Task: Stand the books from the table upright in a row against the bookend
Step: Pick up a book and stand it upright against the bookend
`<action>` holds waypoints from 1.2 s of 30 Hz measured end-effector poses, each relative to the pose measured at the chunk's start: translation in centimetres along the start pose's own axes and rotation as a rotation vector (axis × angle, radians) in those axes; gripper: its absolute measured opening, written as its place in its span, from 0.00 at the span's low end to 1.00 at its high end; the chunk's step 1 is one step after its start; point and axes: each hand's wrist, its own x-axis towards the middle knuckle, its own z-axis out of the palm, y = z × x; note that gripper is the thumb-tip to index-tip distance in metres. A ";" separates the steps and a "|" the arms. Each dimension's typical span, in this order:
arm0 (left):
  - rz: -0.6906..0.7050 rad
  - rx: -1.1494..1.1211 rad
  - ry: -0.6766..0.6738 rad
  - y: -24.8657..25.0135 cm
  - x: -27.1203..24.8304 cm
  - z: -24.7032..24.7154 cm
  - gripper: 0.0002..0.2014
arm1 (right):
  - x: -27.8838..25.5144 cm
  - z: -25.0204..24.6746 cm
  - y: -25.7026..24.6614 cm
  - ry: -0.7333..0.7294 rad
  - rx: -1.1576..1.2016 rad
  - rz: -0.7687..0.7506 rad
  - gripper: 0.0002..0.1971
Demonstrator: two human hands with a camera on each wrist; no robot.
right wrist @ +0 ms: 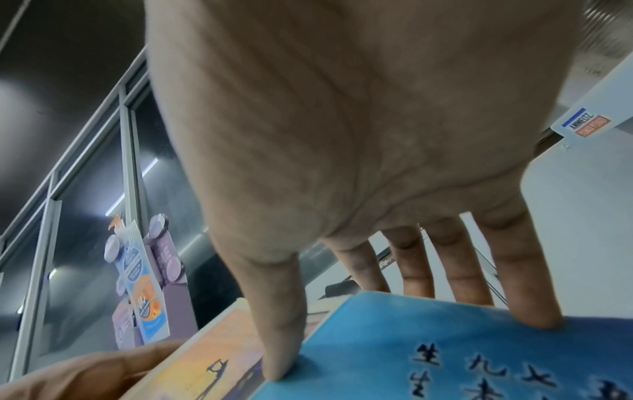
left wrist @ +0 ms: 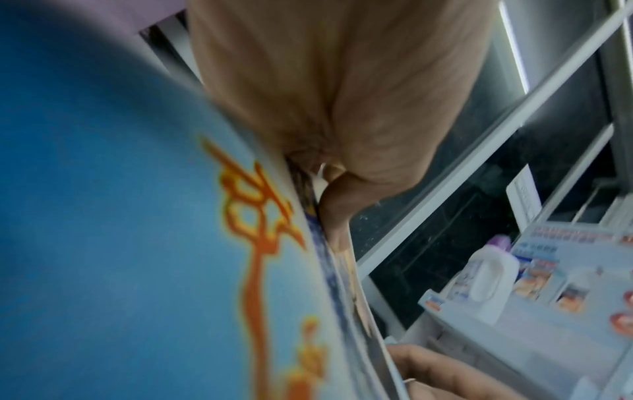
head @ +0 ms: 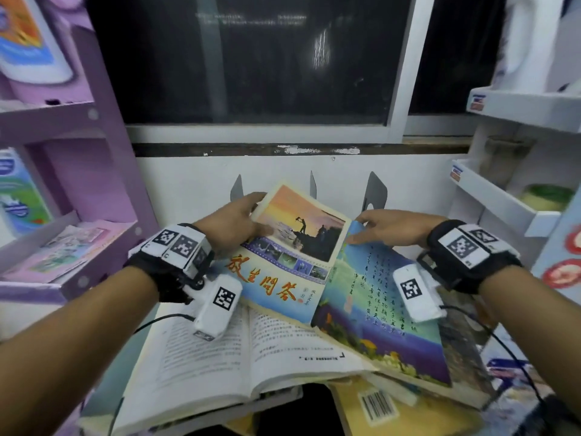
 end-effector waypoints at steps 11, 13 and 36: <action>0.210 -0.309 0.212 2.8 -1.7 -0.7 0.12 | -1.9 -2.8 -1.6 0.291 0.103 -0.047 0.29; 0.261 -0.334 0.247 3.3 -2.0 -1.1 0.13 | -2.2 -3.2 -2.3 0.340 0.131 -0.054 0.29; 0.483 -0.630 0.457 1.8 -3.2 0.4 0.20 | -1.9 -1.8 -7.2 0.723 0.423 -0.084 0.32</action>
